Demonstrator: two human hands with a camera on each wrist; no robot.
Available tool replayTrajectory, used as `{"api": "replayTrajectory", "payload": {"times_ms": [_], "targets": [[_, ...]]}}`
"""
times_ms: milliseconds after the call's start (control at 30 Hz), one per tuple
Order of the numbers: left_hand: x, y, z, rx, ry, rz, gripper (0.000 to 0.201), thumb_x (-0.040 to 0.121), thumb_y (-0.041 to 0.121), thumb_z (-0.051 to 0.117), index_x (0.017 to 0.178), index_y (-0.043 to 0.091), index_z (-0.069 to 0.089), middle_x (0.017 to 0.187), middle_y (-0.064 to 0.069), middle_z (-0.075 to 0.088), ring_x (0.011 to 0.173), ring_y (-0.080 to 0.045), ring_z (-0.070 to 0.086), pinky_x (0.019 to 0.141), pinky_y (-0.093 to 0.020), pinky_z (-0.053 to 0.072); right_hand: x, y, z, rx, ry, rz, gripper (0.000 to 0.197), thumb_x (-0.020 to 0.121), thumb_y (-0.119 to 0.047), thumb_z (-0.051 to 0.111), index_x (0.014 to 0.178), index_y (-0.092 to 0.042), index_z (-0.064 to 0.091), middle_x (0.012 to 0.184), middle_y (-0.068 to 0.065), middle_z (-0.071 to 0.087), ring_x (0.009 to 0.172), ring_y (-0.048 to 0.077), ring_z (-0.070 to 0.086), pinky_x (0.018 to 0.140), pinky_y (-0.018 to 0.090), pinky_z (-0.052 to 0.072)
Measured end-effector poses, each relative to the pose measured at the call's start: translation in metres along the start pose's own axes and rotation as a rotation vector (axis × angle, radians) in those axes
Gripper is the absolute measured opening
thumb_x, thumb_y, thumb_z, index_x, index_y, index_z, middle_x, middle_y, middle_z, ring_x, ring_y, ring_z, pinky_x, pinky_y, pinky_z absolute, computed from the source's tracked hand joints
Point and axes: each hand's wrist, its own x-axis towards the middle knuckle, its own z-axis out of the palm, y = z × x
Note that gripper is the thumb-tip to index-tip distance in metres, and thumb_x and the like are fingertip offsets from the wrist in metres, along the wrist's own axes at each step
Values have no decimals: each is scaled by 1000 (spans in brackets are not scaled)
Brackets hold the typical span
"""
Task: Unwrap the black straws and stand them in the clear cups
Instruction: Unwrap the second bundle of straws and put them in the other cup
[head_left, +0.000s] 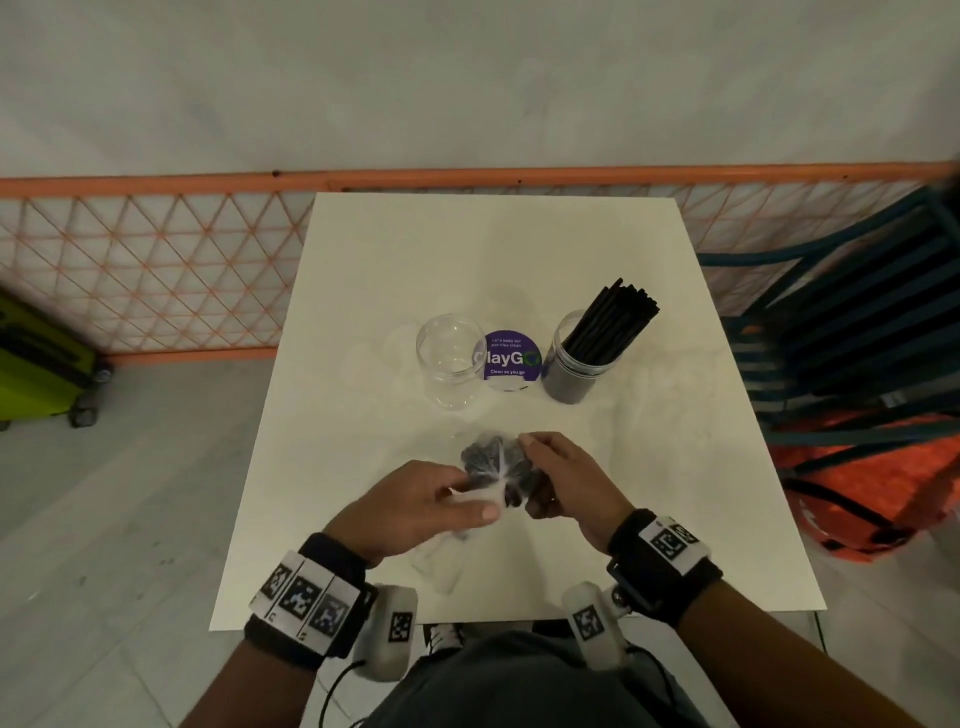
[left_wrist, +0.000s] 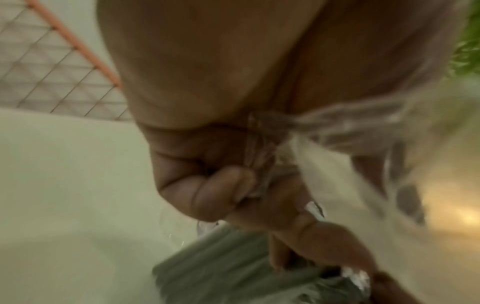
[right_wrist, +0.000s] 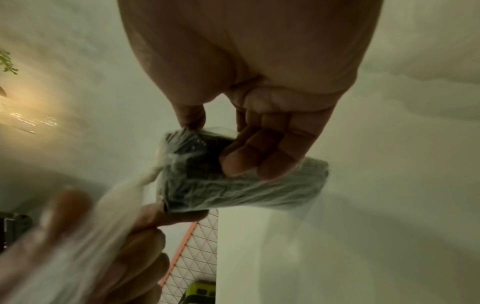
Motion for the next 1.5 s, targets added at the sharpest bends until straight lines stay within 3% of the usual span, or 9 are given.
{"api": "replayTrajectory", "payload": {"times_ms": [133,333,433,567,767,867,1100,1267,1500], "targets": [[-1,20,-7,283,237,156,25,88,40,71,73,22,62,58,11,53,54,-5,46,57,-26,36,-5,-10,-9,-69,-3,-99,42,91,-56,50,118,-24,56,88,3,64,64,15,58,70,34,53],[-6,58,-16,549,303,317,8,94,41,60,98,34,63,80,13,67,68,-7,59,62,-31,47,-8,-9,-2,-609,-41,-386,95,59,-67,78,138,-40,34,122,-16,48,87,7,62,76,25,54],[-5,68,-19,671,319,302,9,92,44,60,97,37,59,68,14,57,56,-4,51,57,-29,39,-1,-7,4,-656,43,-463,79,68,-58,78,134,-35,41,121,-13,50,84,5,60,78,28,54],[-15,77,-27,604,368,294,19,83,48,61,100,37,61,79,14,67,67,-8,61,62,-34,51,1,-6,2,-643,27,-486,66,76,-53,72,134,-36,43,118,-14,52,84,6,62,78,31,56],[-32,87,-40,558,425,331,30,84,18,72,104,40,68,96,19,72,88,-6,67,76,-35,55,2,-4,-23,-473,178,-492,49,90,-17,65,134,-31,49,125,-9,58,99,3,61,80,21,53],[-34,93,-41,530,411,385,41,85,12,70,111,41,61,93,17,67,84,-5,64,69,-28,50,-1,-5,-25,-426,138,-488,47,90,-8,60,131,-31,52,122,-11,59,101,6,60,85,29,55],[-28,112,-35,572,418,426,45,88,9,63,119,39,52,100,17,72,67,4,59,62,-28,46,-3,-4,-11,-494,-32,-548,71,78,-22,59,145,-29,36,142,-10,46,124,5,46,95,3,33],[-26,117,-33,622,419,422,47,87,9,59,119,42,49,104,16,72,87,-15,69,72,-41,56,1,-1,-7,-536,-44,-570,70,79,-33,55,146,-27,34,143,-6,46,126,11,47,97,13,33],[-24,113,-37,500,415,456,41,87,16,61,121,37,52,102,15,71,88,-14,68,75,-42,55,0,-1,-4,-511,-119,-496,74,81,-22,72,140,-40,31,139,-15,45,123,5,49,90,5,34]]}}
